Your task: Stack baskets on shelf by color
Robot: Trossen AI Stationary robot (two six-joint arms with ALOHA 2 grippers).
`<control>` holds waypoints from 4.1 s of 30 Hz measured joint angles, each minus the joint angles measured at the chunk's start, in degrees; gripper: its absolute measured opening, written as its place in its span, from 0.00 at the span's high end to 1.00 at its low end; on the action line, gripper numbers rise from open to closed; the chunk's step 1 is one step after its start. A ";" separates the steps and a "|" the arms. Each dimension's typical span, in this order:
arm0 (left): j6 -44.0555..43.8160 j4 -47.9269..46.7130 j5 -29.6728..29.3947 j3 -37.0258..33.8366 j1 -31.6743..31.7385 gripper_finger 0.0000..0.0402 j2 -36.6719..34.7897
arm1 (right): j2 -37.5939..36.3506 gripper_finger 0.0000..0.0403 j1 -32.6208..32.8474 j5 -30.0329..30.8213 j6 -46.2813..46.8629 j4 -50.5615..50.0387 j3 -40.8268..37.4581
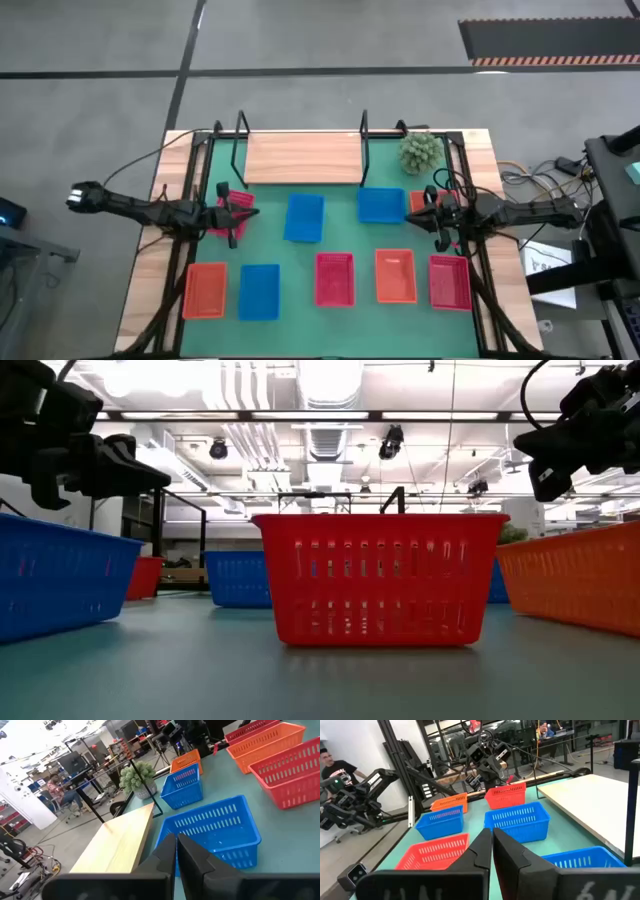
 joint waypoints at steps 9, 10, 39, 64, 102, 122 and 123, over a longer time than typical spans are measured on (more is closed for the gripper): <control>0.00 0.00 0.00 0.00 0.00 1.00 0.02 | 0.01 0.98 0.00 0.00 0.00 -0.02 0.00; 0.00 0.00 0.00 0.00 0.00 1.00 0.02 | 0.00 0.98 0.00 0.02 0.00 -0.02 -0.02; 0.00 0.00 -0.02 0.00 0.02 1.00 0.02 | 0.02 0.98 0.00 0.00 0.00 0.00 0.00; 0.00 0.00 0.00 0.00 0.00 1.00 0.02 | 0.01 0.98 0.00 0.01 0.00 -0.02 -0.01; 0.00 0.00 -0.01 0.00 0.00 1.00 0.00 | 0.01 0.98 -0.01 0.00 0.00 -0.01 -0.01; 1.49 7.65 0.87 0.00 0.00 1.00 0.04 | 0.01 0.98 -0.02 0.01 0.00 -0.02 -0.01; 1.49 10.06 0.87 0.00 0.00 1.00 0.03 | 0.00 0.98 -0.02 0.02 0.00 -0.02 -0.02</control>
